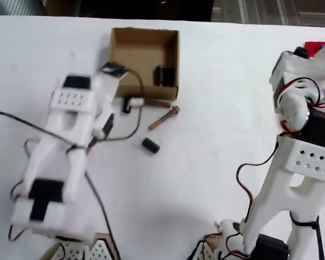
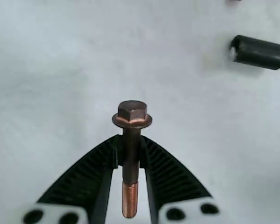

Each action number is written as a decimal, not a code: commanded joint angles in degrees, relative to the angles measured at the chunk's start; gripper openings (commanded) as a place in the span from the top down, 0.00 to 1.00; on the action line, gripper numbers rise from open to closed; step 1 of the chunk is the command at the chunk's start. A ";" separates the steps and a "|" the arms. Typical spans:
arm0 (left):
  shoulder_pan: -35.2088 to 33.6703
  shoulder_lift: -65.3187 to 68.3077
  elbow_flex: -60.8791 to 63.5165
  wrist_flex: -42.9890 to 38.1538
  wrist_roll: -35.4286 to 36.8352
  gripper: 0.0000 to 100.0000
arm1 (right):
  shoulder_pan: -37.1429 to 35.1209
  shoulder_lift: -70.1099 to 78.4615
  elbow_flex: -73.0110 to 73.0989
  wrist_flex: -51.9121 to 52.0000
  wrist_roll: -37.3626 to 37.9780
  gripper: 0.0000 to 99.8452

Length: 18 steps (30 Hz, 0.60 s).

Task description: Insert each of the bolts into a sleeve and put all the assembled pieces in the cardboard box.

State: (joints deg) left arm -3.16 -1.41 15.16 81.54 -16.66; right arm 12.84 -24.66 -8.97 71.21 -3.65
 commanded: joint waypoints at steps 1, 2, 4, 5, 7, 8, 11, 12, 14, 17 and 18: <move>-2.46 -11.78 20.26 -21.10 -1.93 0.97 | -1.01 -0.57 -2.55 0.22 -0.09 0.98; -3.25 -13.63 25.27 -26.64 -2.46 0.97 | -1.01 -0.57 -2.55 0.22 -0.09 0.98; -4.57 -15.12 31.96 -34.55 -2.90 0.97 | -1.01 -0.57 -2.55 0.22 -0.09 0.98; -5.19 -14.86 33.19 -35.34 -2.90 0.97 | -1.01 -0.57 -2.55 0.22 -0.09 0.98; -6.07 -13.10 33.19 -34.02 -2.37 0.97 | -1.01 -0.57 -2.46 0.22 -0.09 0.98; -6.24 -11.60 32.66 -32.79 -2.37 0.97 | -1.01 -0.57 -2.46 0.22 -0.09 0.98; -6.77 -6.51 29.58 -29.27 -2.37 0.97 | -1.10 -0.57 -2.37 0.22 -0.09 0.98; -6.77 -4.57 28.18 -28.40 -2.37 0.97 | -1.10 -0.57 -2.37 0.22 -0.09 0.98; -7.38 -1.05 25.27 -26.55 -2.37 0.97 | -1.10 -0.57 -2.37 0.22 -0.18 0.98; -7.38 2.99 21.41 -24.79 -2.37 0.95 | -1.10 -0.57 -2.37 0.22 -0.26 0.98; -7.38 3.78 20.44 -24.53 -2.37 0.93 | -1.10 -0.57 -2.37 0.22 -0.26 0.98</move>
State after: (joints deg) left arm -9.93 0.00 39.60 55.96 -19.12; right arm 12.22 -24.66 -8.97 71.21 -3.65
